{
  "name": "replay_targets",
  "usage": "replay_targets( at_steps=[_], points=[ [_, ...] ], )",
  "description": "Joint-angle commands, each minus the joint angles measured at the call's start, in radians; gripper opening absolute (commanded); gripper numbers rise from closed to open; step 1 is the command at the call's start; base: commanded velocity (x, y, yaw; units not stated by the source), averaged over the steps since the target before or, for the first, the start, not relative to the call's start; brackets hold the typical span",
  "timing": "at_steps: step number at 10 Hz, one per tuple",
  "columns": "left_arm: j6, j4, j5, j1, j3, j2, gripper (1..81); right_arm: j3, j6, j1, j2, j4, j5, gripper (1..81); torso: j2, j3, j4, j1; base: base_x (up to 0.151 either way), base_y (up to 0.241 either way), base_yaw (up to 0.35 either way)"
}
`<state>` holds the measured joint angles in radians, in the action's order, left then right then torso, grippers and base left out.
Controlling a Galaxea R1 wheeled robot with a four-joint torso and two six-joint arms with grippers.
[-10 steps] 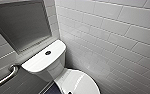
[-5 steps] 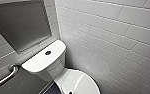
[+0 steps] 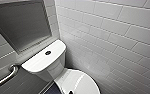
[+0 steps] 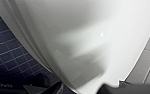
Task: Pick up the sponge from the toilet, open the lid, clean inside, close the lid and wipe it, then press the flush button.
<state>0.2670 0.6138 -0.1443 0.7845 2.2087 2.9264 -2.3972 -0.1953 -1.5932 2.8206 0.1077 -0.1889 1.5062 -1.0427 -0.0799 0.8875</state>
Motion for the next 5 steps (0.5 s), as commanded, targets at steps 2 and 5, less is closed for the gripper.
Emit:
replay_targets(
  at_steps=[2, 5],
  points=[
    [-0.009, 0.011, 0.022, -0.161, -0.029, 0.028, 81.1, 0.004, -0.003, -0.023, -0.016, -0.005, 0.083, 1.0, 0.000, 0.000, 0.000, 0.000, 0.000, 0.000, 0.000],
    [-0.015, 0.001, 0.028, -0.161, -0.035, 0.028, 81.1, 0.007, -0.003, -0.023, -0.016, -0.003, 0.083, 1.0, 0.000, 0.000, 0.000, 0.000, 0.000, 0.000, 0.000]
  ],
)
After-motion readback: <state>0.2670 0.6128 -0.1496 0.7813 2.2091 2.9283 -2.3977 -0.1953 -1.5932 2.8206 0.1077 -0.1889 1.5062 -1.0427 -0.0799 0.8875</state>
